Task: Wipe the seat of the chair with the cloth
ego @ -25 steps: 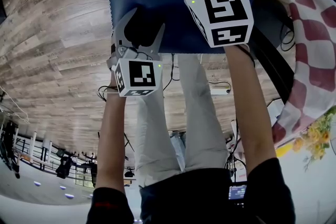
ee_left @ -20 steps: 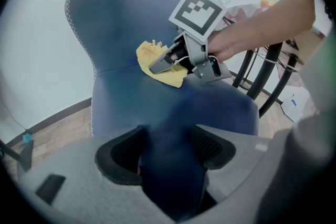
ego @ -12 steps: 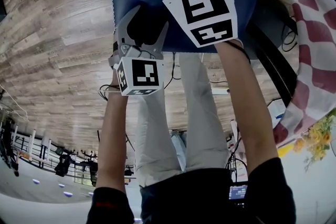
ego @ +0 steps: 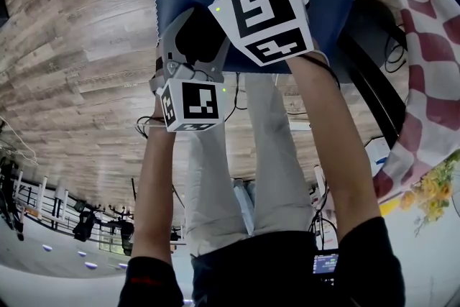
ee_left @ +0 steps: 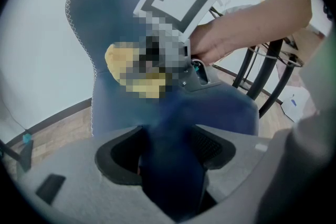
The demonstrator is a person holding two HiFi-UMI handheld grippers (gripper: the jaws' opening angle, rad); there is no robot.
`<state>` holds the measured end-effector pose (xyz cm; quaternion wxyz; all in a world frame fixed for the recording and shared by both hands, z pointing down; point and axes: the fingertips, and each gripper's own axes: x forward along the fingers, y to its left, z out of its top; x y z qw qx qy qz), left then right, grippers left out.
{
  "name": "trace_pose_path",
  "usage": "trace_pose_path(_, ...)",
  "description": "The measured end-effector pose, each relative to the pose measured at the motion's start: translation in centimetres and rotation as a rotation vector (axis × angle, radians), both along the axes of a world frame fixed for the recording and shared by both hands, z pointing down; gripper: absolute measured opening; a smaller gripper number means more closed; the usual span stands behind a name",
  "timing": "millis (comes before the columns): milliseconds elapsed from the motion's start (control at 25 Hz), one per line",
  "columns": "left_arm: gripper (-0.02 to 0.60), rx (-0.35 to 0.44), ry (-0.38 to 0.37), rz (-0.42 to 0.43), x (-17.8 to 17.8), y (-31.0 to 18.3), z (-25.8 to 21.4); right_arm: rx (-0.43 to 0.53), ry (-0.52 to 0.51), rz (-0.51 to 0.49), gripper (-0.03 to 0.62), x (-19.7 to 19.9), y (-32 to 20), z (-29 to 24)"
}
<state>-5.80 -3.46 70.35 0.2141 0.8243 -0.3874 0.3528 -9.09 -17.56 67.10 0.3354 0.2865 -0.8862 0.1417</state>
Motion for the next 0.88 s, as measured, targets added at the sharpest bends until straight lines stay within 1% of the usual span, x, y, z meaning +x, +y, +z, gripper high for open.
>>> trace_pose_path(480,0.285,-0.001,0.001,-0.001,-0.2,0.0,-0.1,0.065,0.056,-0.038,0.054,0.2,0.1,0.1)
trace_pose_path(680,0.285,0.002,0.001,-0.002,-0.2,-0.1,-0.1,0.066,0.062,-0.028,0.054,0.7,0.1,0.1)
trace_pose_path(880,0.285,0.003,0.002,-0.001,-0.1,0.0,-0.1,0.056,0.069,0.001,0.054,2.4,0.0,0.2)
